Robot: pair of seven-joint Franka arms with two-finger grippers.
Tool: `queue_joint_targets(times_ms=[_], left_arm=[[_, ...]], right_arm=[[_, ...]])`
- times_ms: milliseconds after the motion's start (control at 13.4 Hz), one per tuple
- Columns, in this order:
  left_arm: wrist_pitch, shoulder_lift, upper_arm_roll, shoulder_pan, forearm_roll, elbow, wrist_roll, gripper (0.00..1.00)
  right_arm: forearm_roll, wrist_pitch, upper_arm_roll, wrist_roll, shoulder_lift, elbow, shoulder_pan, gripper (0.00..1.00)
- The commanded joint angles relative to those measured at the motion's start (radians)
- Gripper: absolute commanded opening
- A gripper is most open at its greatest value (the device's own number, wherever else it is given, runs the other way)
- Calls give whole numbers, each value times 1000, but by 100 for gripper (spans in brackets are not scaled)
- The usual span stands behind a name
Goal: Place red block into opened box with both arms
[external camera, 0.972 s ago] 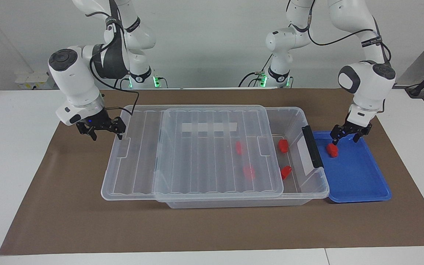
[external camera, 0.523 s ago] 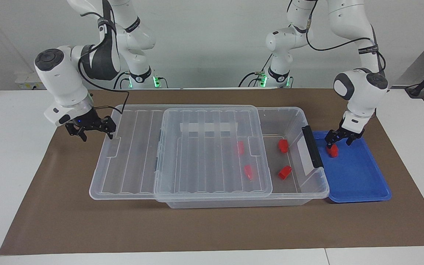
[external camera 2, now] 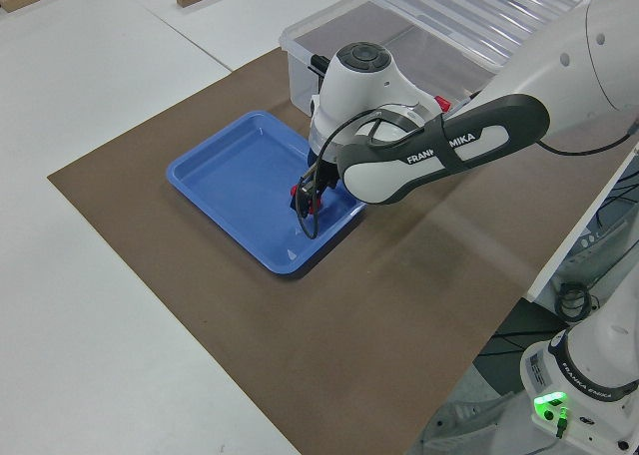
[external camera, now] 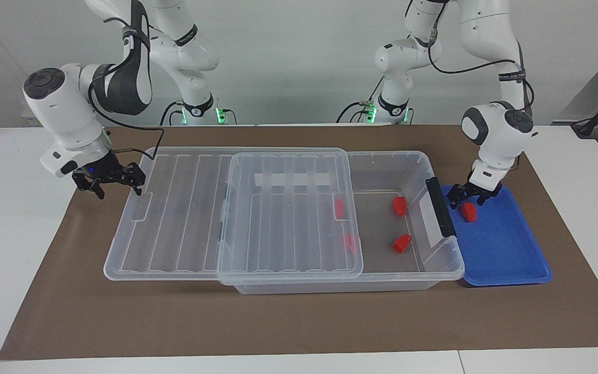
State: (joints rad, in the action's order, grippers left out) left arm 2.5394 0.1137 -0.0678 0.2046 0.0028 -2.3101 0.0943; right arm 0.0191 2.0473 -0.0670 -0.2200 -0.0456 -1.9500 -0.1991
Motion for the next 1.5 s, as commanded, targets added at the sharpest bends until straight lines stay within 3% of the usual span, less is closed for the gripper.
queue_joint_targets(times_ms=[0,75,150,299,374,673,822,897,1047,1271,1421], left_arm=[[35,8,13,-13,16,-15,10,33],[33,8,11,-13,16,-15,15,8],[29,8,13,-14,16,-14,15,0],[4,8,13,-13,16,0,15,0],[-72,8,13,-13,14,50,9,0],[-746,55,11,-17,-14,589,-103,0],[-916,46,7,-19,-58,707,-137,0],[-956,37,5,-19,-113,728,-196,0],[-940,11,-15,-65,-202,730,-501,0],[-834,3,-40,-254,-188,722,-817,0],[-745,-12,-41,-347,-185,681,-887,0]], right_arm=[[13,16,-8,-24,6,-13,-17,100],[13,7,-8,-22,6,-4,-16,100],[13,-7,-10,-15,13,6,-11,100],[7,-50,-10,-3,48,11,1,100],[2,-70,-11,31,56,16,7,100],[4,-143,-13,249,92,49,104,100],[13,-231,-13,357,75,139,142,100],[16,-263,-13,391,73,178,162,100],[18,-326,-13,456,67,250,187,100],[13,-364,-13,470,30,341,185,100],[3,-395,-13,472,19,362,176,100]])
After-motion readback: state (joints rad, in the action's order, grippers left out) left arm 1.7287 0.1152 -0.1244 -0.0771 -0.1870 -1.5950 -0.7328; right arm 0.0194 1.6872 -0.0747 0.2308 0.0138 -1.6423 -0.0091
